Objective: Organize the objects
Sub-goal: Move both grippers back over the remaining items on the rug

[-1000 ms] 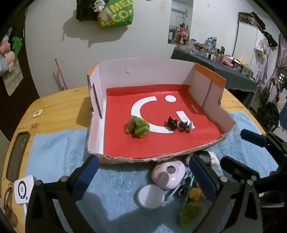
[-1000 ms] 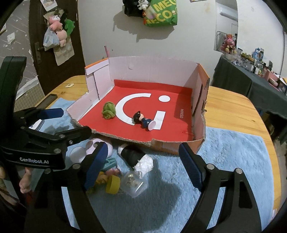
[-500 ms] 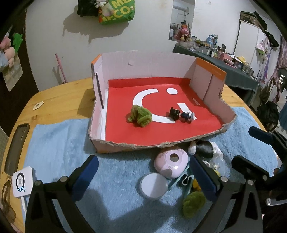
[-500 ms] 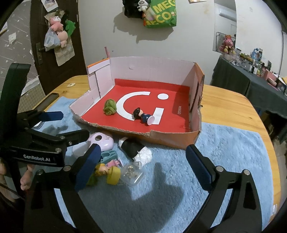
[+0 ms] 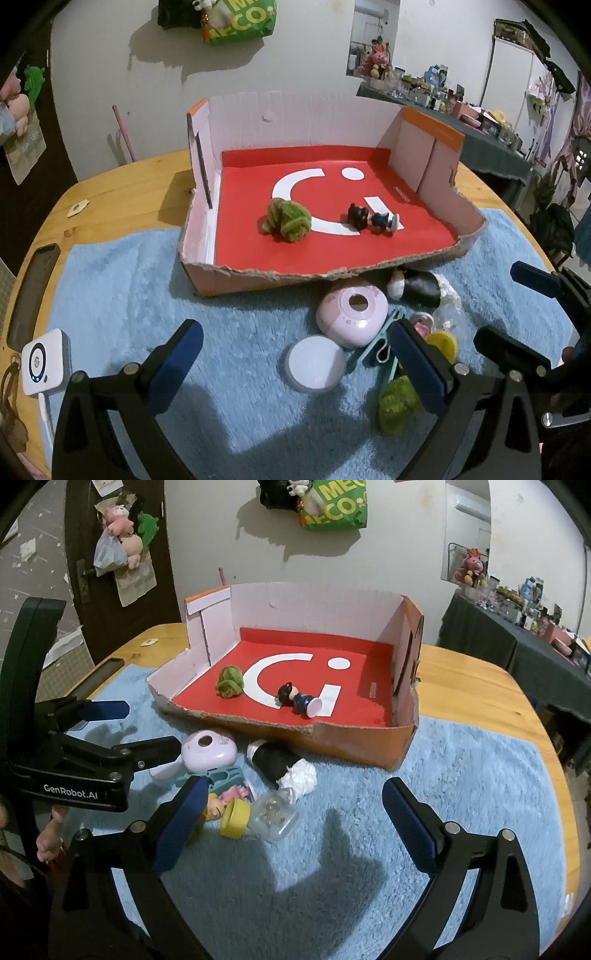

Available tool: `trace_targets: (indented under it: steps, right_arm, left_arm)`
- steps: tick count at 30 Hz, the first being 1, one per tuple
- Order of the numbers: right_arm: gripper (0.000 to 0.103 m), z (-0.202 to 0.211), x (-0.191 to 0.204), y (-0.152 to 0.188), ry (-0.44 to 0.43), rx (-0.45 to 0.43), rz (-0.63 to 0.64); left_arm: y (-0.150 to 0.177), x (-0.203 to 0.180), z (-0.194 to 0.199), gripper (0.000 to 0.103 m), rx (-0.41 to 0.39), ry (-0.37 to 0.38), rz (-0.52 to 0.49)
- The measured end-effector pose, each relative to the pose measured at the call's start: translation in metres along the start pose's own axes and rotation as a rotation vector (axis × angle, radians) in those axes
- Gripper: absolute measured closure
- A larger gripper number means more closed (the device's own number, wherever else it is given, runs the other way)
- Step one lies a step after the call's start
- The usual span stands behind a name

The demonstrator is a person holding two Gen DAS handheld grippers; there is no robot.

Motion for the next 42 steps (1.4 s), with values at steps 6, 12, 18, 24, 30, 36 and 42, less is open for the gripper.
trace_targets:
  steps: [6,12,18,24,30,36,42]
  right_arm:
    - [0.006,-0.004,0.002,0.006,-0.006,0.014,-0.002]
    - [0.006,-0.008,0.000,0.012,0.000,0.027,-0.008]
    - [0.007,-0.010,-0.004,0.018,0.027,0.033,-0.016]
    - [0.009,-0.011,-0.011,0.022,0.083,0.040,-0.005]
    - [0.016,-0.018,-0.015,0.028,0.115,0.073,0.003]
    - [0.016,-0.024,-0.007,0.027,0.086,0.080,0.022]
    - [0.026,-0.033,0.003,0.026,0.043,0.091,0.029]
  left_arm:
    - [0.006,0.001,-0.003,0.000,0.014,0.004,0.003]
    - [0.012,0.003,-0.007,0.000,0.031,0.003,0.004]
    - [0.016,0.004,-0.011,0.000,0.041,-0.001,0.003]
    - [0.017,0.004,-0.012,0.000,0.040,-0.006,0.002]
    - [0.020,0.007,-0.017,0.004,0.047,-0.016,-0.002]
    - [0.022,0.008,-0.021,0.005,0.059,-0.012,-0.001]
    - [0.024,0.007,-0.023,0.006,0.066,-0.005,-0.009]
Point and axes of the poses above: each gripper's, at about its wrist camera, not at the fingertips, and z roughly against the way its jaws point, x to its left, y to its underside, the point moved 5 cm from there along -z, roughly the way its jaws point, and after that the axes turned 9 degrees about z, right-handed, at the moved point
